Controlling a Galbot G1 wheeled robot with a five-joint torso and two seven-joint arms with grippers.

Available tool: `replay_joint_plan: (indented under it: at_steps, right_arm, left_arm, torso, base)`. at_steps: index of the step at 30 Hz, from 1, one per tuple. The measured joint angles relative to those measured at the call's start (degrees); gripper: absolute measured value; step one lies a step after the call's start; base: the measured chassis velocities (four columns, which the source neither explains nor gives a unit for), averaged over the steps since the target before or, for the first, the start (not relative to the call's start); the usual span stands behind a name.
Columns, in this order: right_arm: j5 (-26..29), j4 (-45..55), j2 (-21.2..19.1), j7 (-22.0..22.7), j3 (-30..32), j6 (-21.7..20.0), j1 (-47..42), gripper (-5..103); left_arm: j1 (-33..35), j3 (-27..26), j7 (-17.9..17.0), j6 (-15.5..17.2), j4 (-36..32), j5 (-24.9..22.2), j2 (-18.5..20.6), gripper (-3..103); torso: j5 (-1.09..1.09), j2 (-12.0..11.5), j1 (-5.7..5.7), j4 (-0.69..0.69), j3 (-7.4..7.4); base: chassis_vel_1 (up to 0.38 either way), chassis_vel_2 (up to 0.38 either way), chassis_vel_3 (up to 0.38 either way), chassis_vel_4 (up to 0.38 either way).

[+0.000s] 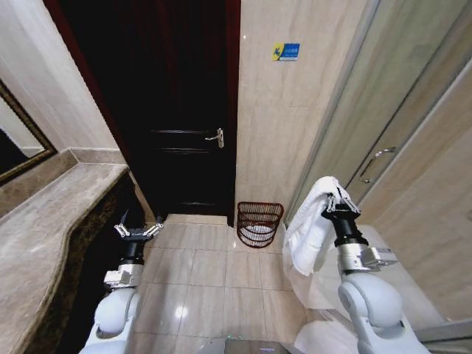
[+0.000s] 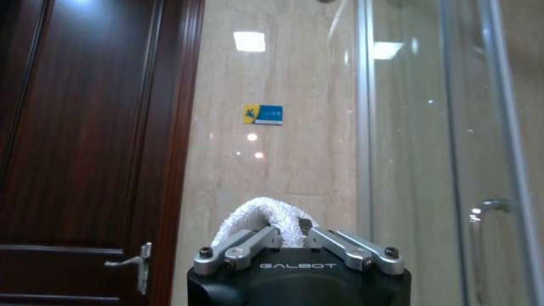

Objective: Discard the used towel into the hamper.

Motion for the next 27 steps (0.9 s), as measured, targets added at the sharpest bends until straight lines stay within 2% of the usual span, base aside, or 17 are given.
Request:
replay_joint_plan:
  at_steps: [11,21,27]
  right_arm:
    - [-0.09,-0.18,-0.07,0.0,-0.02,0.5,-0.27,2]
    - [-0.21,-0.61,0.26,0.0,-0.23,0.76,-0.19,2]
    - [0.12,-1.19,0.32,-0.01,-0.24,1.36,0.16,2]
  left_arm:
    - [0.51,-0.06,0.06,0.02,-0.01,0.4,-0.12,100]
    - [0.16,-0.04,0.07,-0.56,0.17,0.17,-0.22,100]
    - [-0.19,-0.05,0.07,-0.85,0.55,0.05,-0.25,100]
  torso:
    - [0.0,0.0,0.01,0.01,0.0]
    - [0.01,0.0,0.01,-0.03,0.0]
    - [0.0,0.0,0.02,0.01,0.0]
  base:
    - [0.085,0.17,-0.09,-0.173]
    - [-0.005,0.09,-0.05,-0.139]
    - [0.017,0.087,-0.017,-0.07]
